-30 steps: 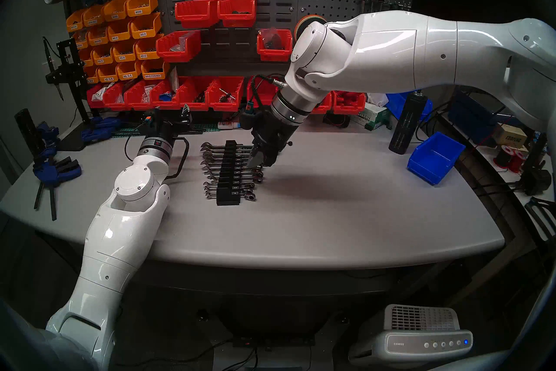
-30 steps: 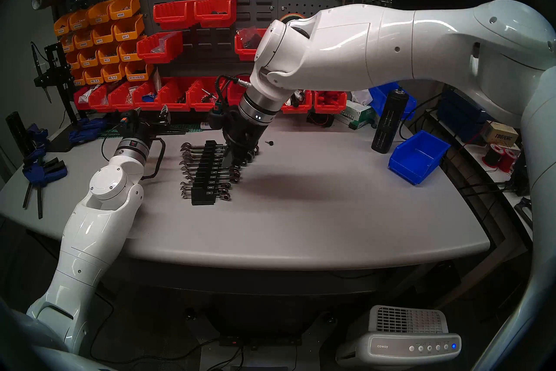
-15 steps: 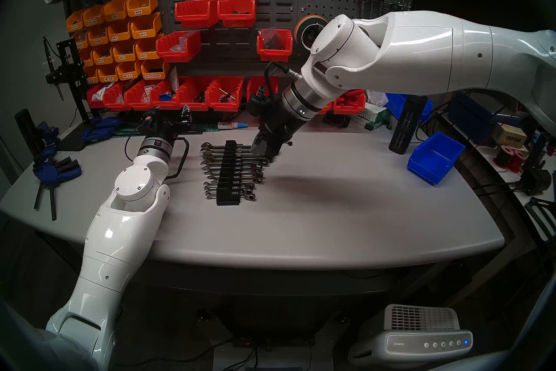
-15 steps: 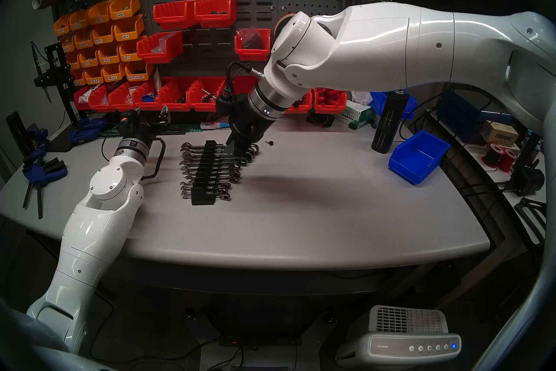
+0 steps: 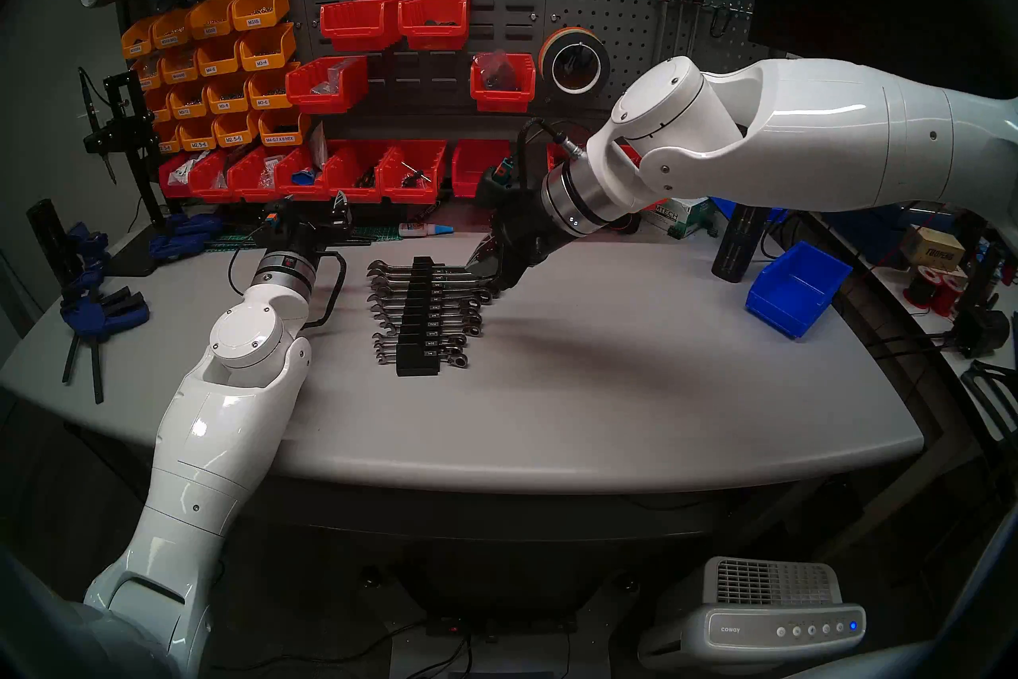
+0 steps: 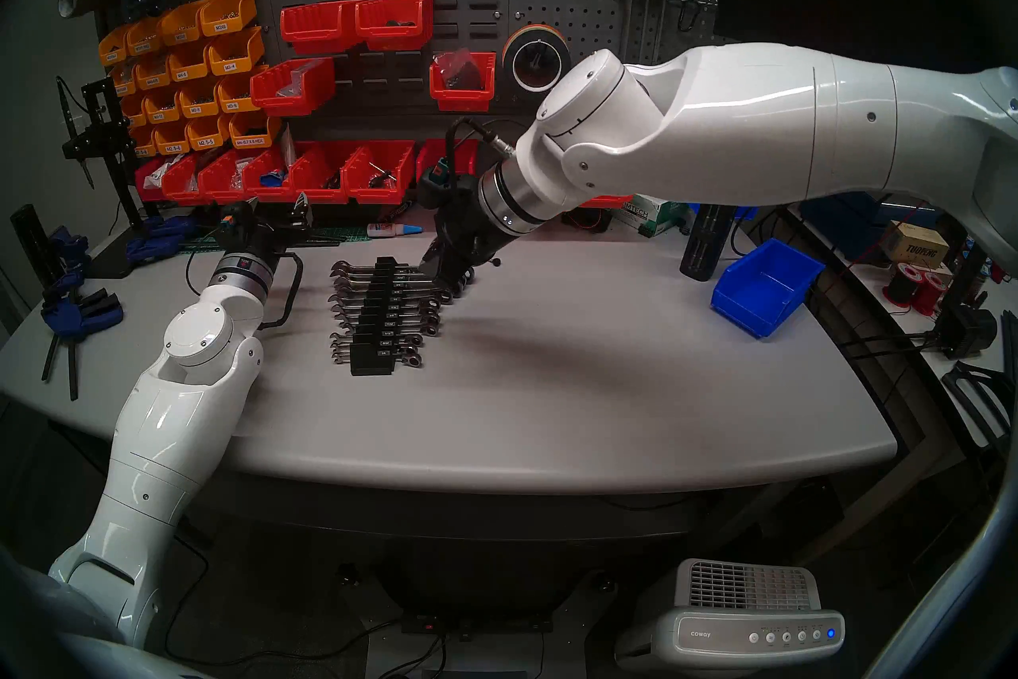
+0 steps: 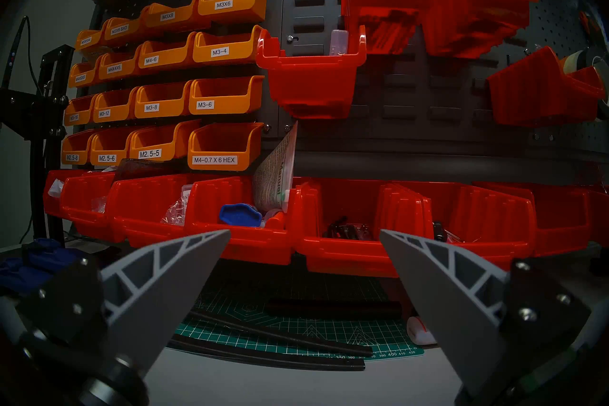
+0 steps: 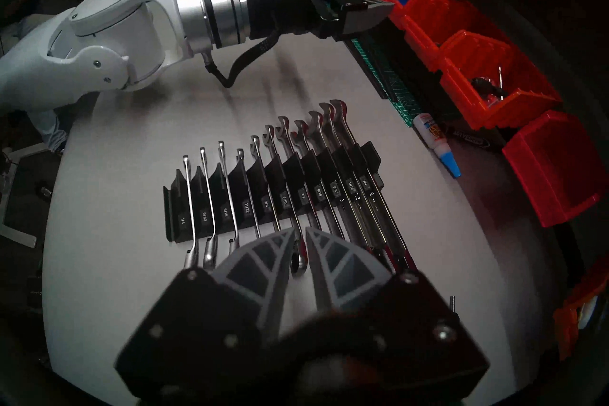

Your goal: Put the wrenches on the table into the correct slot in the case

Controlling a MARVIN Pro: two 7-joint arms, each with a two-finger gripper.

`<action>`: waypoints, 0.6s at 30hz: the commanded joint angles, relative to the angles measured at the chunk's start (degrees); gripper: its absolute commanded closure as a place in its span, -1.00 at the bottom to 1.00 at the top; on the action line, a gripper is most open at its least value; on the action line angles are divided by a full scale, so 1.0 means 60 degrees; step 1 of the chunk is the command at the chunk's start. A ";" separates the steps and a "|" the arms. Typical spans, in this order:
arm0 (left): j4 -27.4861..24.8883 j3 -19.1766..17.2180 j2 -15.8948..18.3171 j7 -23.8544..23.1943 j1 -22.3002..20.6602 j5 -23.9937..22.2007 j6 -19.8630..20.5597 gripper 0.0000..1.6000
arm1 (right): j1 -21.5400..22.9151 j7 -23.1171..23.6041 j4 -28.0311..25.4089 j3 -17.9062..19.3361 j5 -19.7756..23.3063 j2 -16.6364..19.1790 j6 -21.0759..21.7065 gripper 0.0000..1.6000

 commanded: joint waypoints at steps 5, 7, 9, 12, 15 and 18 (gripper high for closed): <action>-0.0281 -0.0080 0.0013 -0.0003 -0.0265 0.0000 -0.0109 -1.00 | 0.0217 -0.1729 -0.0989 0.0003 0.0334 0.1433 -0.1133 -0.04; -0.0286 -0.0081 0.0012 -0.0002 -0.0265 -0.0001 -0.0112 -1.00 | 0.0177 -0.2105 -0.1275 -0.0058 0.0379 0.1635 -0.1409 -0.10; -0.0288 -0.0082 0.0011 -0.0002 -0.0265 -0.0001 -0.0113 -1.00 | 0.0185 -0.2284 -0.1395 -0.0125 0.0419 0.1706 -0.1595 -0.15; -0.0293 -0.0084 0.0009 0.0000 -0.0264 -0.0002 -0.0117 -1.00 | 0.0059 -0.2954 -0.1814 -0.0088 0.0459 0.2026 -0.1752 -0.63; -0.0297 -0.0085 0.0008 0.0001 -0.0263 -0.0002 -0.0119 -1.00 | -0.0005 -0.3288 -0.2035 -0.0141 0.0487 0.2122 -0.1951 -1.00; -0.0300 -0.0086 0.0008 0.0002 -0.0263 -0.0002 -0.0120 -1.00 | -0.0017 -0.3583 -0.2170 -0.0177 0.0487 0.2165 -0.2072 -1.00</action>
